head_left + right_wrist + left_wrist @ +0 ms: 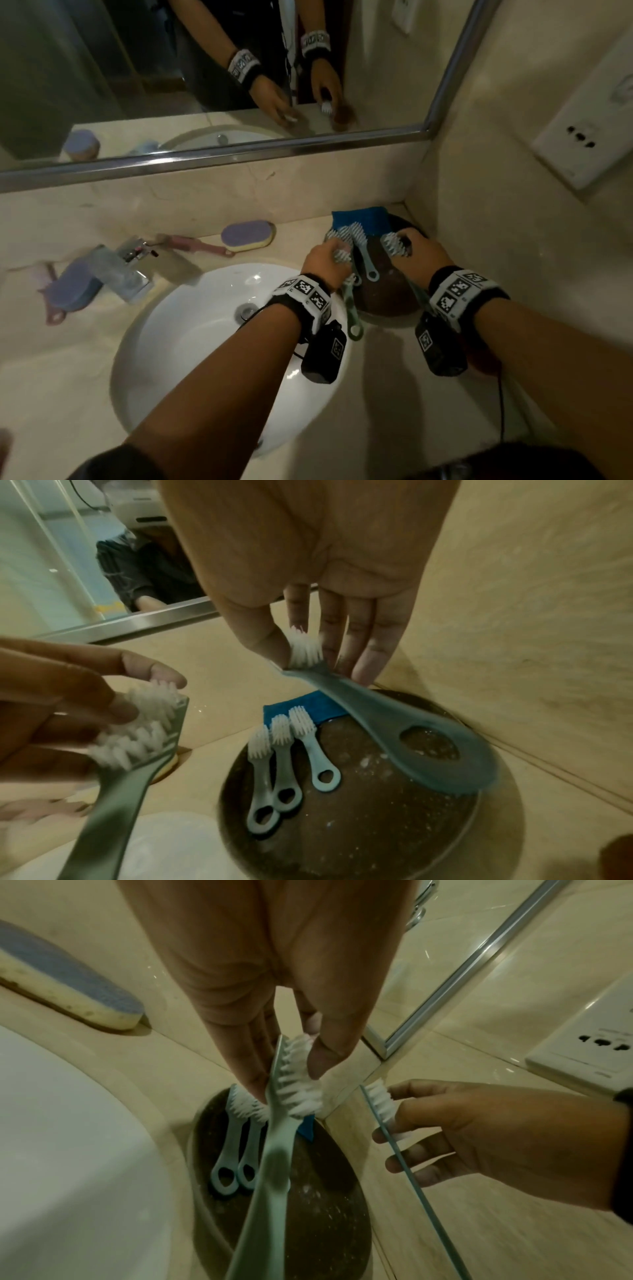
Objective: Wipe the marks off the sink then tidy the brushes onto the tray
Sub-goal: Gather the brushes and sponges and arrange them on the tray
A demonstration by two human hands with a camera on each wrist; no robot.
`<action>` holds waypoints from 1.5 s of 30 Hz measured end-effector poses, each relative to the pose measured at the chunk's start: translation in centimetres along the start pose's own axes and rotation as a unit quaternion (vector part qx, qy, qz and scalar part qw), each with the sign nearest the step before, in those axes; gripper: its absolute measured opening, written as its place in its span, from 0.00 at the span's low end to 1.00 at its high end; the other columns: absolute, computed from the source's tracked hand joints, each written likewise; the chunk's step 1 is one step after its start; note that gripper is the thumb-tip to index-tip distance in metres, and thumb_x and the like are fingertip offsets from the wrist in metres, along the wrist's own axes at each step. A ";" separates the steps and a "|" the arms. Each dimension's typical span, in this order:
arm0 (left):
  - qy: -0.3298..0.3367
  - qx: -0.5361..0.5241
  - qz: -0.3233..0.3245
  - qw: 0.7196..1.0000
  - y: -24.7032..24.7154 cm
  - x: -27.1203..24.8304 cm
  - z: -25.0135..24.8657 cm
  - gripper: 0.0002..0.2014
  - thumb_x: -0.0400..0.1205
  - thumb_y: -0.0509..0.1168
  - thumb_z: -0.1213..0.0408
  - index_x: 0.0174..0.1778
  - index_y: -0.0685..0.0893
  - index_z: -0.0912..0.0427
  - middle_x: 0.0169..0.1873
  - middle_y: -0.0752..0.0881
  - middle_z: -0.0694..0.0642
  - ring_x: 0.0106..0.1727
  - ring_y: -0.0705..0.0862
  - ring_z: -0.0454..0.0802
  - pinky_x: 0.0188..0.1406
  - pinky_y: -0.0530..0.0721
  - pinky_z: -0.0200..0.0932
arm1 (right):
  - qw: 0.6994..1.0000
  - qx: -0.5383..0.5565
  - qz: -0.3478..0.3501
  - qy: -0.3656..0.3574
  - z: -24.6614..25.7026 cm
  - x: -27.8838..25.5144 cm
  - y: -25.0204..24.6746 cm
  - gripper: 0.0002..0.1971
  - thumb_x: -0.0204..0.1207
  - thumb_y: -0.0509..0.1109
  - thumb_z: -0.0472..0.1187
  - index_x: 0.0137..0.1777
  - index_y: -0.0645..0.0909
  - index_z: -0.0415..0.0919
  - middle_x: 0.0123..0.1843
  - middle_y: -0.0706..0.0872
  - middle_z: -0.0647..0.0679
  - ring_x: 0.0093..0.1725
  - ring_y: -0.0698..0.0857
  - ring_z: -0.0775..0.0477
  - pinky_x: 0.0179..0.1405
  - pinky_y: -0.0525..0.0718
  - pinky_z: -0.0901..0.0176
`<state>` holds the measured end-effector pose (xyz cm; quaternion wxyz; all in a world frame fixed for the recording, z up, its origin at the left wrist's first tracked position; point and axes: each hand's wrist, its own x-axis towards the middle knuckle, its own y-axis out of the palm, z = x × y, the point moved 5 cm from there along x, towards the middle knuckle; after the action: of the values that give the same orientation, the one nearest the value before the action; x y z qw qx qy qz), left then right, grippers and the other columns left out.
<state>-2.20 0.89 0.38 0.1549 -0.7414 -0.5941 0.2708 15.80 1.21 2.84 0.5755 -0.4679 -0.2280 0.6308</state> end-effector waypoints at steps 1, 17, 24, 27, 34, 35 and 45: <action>-0.001 0.002 0.002 1.000 0.3 0.5 0.0 0.14 0.77 0.65 0.71 0.59 0.81 0.60 0.56 0.85 0.64 0.58 0.82 0.60 0.49 0.75 0.39 | 1.000 -0.001 0.002 0.003 -0.3 0.2 -0.1 0.23 0.78 0.65 0.42 0.72 0.67 0.45 0.64 0.82 0.36 0.60 0.81 0.34 0.61 0.80 0.47; -0.091 -0.058 0.010 0.994 3.9 9.3 -1.4 0.12 0.74 0.69 0.68 0.48 0.76 0.50 0.44 0.82 0.52 0.49 0.84 0.56 0.51 0.86 0.51 | 0.998 0.059 0.035 -0.009 -3.0 9.4 -0.1 0.17 0.73 0.71 0.40 0.59 0.70 0.47 0.54 0.84 0.39 0.49 0.84 0.38 0.52 0.85 0.45; -0.117 -0.058 -0.014 0.991 5.2 14.1 -0.7 0.14 0.75 0.69 0.66 0.55 0.77 0.53 0.43 0.83 0.52 0.46 0.85 0.56 0.48 0.87 0.49 | 0.995 0.090 0.030 -0.007 -4.0 13.4 1.3 0.18 0.74 0.71 0.40 0.62 0.71 0.45 0.57 0.84 0.38 0.51 0.84 0.39 0.47 0.82 0.53; -0.099 -0.042 -0.015 0.994 5.7 15.6 -0.5 0.17 0.75 0.70 0.67 0.59 0.79 0.56 0.51 0.85 0.58 0.50 0.85 0.57 0.51 0.86 0.48 | 0.995 0.089 0.048 0.005 -4.4 14.6 2.0 0.22 0.74 0.70 0.39 0.67 0.70 0.43 0.61 0.83 0.39 0.57 0.83 0.39 0.54 0.83 0.51; -0.030 0.089 0.024 0.995 5.9 18.0 0.0 0.19 0.76 0.70 0.63 0.64 0.79 0.58 0.60 0.84 0.60 0.62 0.81 0.58 0.59 0.80 0.45 | 0.993 0.104 0.043 0.021 -5.3 15.9 3.2 0.24 0.75 0.69 0.39 0.70 0.69 0.42 0.62 0.83 0.37 0.56 0.83 0.38 0.52 0.81 0.54; -0.025 0.114 0.026 0.993 5.9 18.2 0.1 0.19 0.76 0.70 0.61 0.64 0.79 0.57 0.61 0.83 0.59 0.64 0.80 0.59 0.62 0.79 0.50 | 0.994 0.101 0.042 0.021 -5.3 15.9 3.3 0.24 0.75 0.69 0.39 0.70 0.69 0.42 0.61 0.83 0.37 0.56 0.84 0.38 0.50 0.81 0.55; -0.027 0.195 0.091 0.976 7.0 18.0 1.1 0.21 0.77 0.68 0.53 0.67 0.76 0.48 0.65 0.81 0.52 0.67 0.77 0.55 0.68 0.72 0.53 | 0.993 0.109 0.034 0.007 -5.3 16.2 3.9 0.20 0.75 0.68 0.36 0.67 0.72 0.38 0.57 0.85 0.36 0.54 0.84 0.38 0.47 0.79 0.59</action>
<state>5.41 16.40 -8.23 0.2552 -0.7403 -0.4642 0.4140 19.96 14.18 -8.11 0.6027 -0.4144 -0.1374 0.6679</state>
